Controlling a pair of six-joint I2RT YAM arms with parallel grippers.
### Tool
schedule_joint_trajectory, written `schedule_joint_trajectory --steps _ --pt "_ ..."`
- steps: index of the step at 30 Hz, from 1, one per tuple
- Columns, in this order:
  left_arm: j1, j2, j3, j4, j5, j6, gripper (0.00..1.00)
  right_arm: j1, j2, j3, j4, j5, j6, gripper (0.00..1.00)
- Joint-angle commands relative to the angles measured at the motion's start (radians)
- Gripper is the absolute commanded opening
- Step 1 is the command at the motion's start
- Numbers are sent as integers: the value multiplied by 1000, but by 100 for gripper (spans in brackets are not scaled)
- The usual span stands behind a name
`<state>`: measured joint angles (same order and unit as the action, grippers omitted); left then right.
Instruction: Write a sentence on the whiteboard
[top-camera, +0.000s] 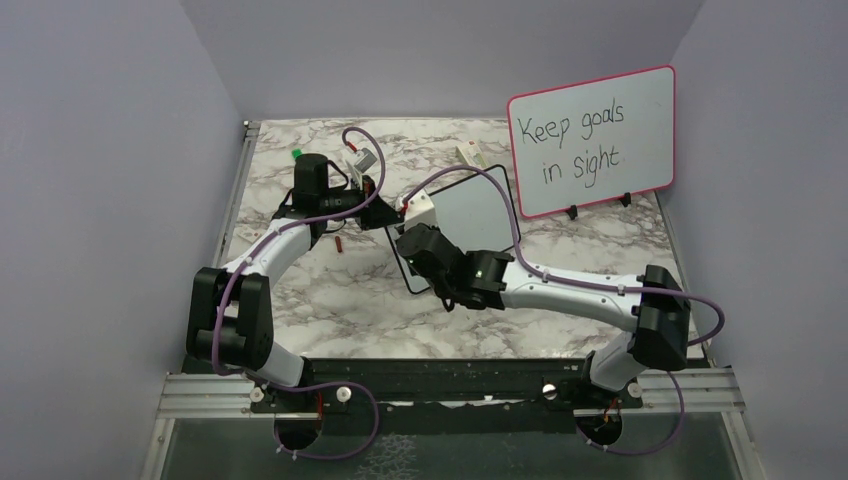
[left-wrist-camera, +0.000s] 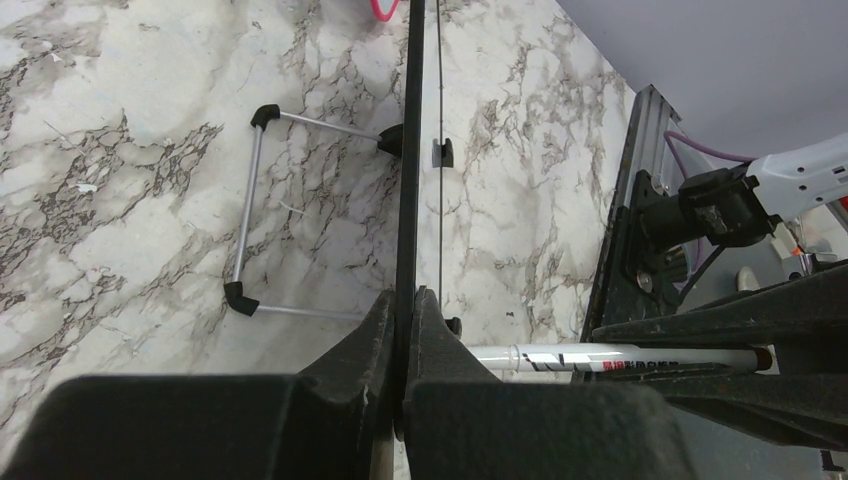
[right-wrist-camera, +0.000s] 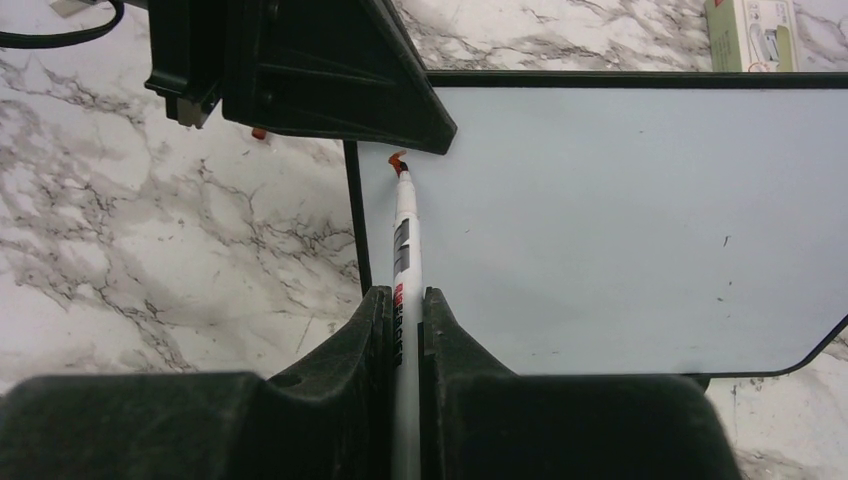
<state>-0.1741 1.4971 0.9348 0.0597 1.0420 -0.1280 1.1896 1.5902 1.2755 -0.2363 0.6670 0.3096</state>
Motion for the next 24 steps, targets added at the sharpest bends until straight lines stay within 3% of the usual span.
schedule_joint_trajectory --steps 1,11,24 --pt "-27 39 -17 -101 -46 56 0 -19 -16 -36 12 87 25 1" --pt "-27 43 -17 -104 -48 58 0 -30 -45 -70 21 105 45 1" --pt "-27 46 -14 -112 -55 62 0 -31 -39 -59 -70 21 83 1"
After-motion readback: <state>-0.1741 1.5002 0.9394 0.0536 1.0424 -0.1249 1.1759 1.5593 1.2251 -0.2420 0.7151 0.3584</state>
